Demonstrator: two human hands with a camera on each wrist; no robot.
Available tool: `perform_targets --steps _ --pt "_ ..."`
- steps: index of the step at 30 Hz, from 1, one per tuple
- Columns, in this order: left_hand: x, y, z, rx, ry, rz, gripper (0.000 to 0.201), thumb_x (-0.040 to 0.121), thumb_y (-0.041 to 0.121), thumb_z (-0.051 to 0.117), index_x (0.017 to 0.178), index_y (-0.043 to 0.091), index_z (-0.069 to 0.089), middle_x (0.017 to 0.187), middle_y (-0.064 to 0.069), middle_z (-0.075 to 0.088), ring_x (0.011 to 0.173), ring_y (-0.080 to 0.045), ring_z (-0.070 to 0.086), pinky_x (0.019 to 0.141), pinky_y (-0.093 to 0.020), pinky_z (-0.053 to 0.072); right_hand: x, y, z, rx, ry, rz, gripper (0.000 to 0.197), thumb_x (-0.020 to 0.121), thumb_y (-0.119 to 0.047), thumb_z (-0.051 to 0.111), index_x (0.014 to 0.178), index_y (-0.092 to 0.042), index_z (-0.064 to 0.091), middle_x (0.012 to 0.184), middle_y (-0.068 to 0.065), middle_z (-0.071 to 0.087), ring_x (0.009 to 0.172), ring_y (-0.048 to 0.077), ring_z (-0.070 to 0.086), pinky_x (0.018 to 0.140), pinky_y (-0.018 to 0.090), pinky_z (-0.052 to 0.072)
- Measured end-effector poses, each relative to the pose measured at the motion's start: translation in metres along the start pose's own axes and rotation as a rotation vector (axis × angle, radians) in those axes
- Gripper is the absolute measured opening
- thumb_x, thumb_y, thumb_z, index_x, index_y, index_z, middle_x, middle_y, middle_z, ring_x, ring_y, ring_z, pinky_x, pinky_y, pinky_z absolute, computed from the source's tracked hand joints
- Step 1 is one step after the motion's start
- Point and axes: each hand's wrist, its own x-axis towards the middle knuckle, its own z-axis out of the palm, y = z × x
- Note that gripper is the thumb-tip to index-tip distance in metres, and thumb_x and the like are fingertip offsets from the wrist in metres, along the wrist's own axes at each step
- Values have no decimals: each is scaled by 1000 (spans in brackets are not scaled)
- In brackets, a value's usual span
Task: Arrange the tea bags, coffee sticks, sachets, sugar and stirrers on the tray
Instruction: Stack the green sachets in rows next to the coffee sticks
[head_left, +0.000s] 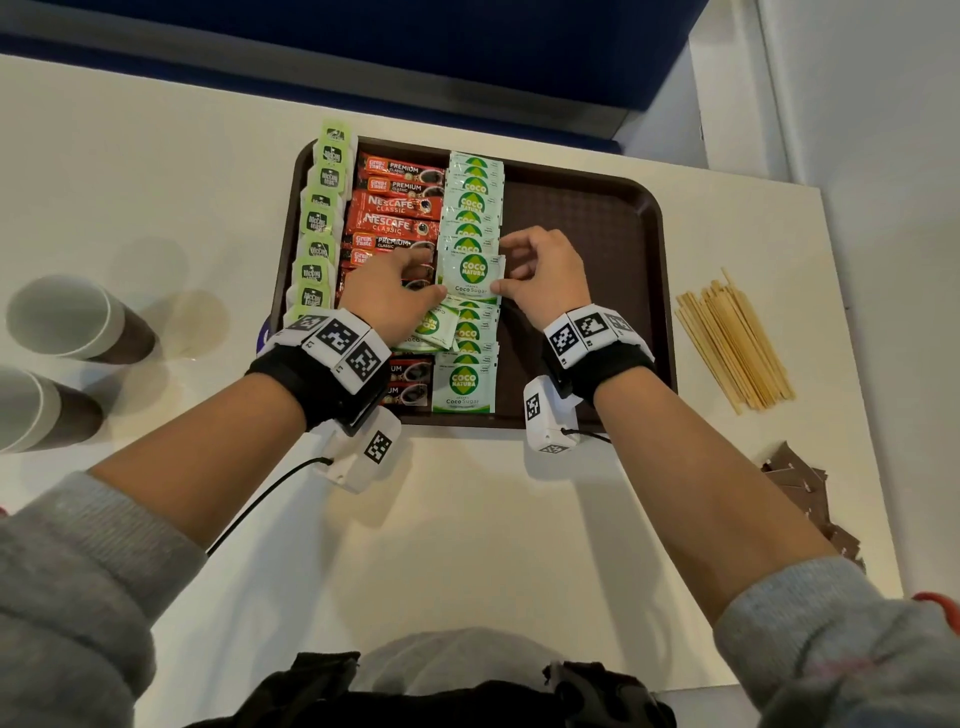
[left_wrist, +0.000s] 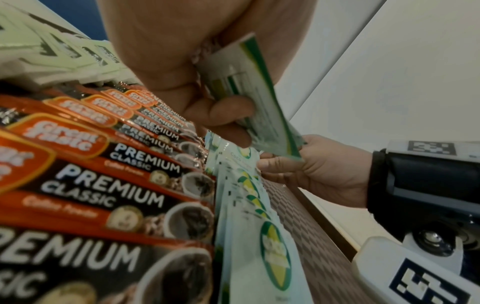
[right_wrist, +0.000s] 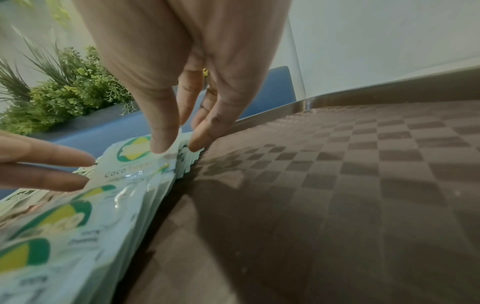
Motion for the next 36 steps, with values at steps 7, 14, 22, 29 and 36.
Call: perform_targets --steps 7,14,22,29,36 --pt "-1 2 1 36 -19 8 51 89 27 65 137 17 52 127 -1 63 118 -17 57 103 -33 43 -4 3 7 58 28 108 41 76 -11 76 113 -13 58 116 6 56 79 13 62 80 24 52" --pt "-1 3 2 35 -56 27 49 89 25 64 136 19 52 127 -3 62 119 -18 56 102 -32 43 -2 -3 8 84 15 101 39 76 -5 73 111 -12 58 113 6 58 79 13 61 78 21 52" --pt "2 3 4 20 -76 32 49 89 24 64 136 19 52 125 -1 64 116 -17 58 101 -33 45 -3 1 5 58 -24 87 36 81 -6 68 116 -11 61 99 0 64 66 1 54 62 4 45" --pt "2 1 4 -103 35 41 42 87 20 67 128 20 56 110 0 65 94 -12 61 79 -23 48 -5 -4 4 64 55 43 30 82 -18 71 109 -12 62 81 -8 57 63 -1 51 60 3 43" --pt "-4 5 2 -226 147 72 34 83 21 71 114 21 57 77 11 62 74 -5 61 62 -15 46 -16 -27 2 92 -105 -48 25 85 -43 64 86 -18 68 76 -2 64 77 16 65 74 25 55"
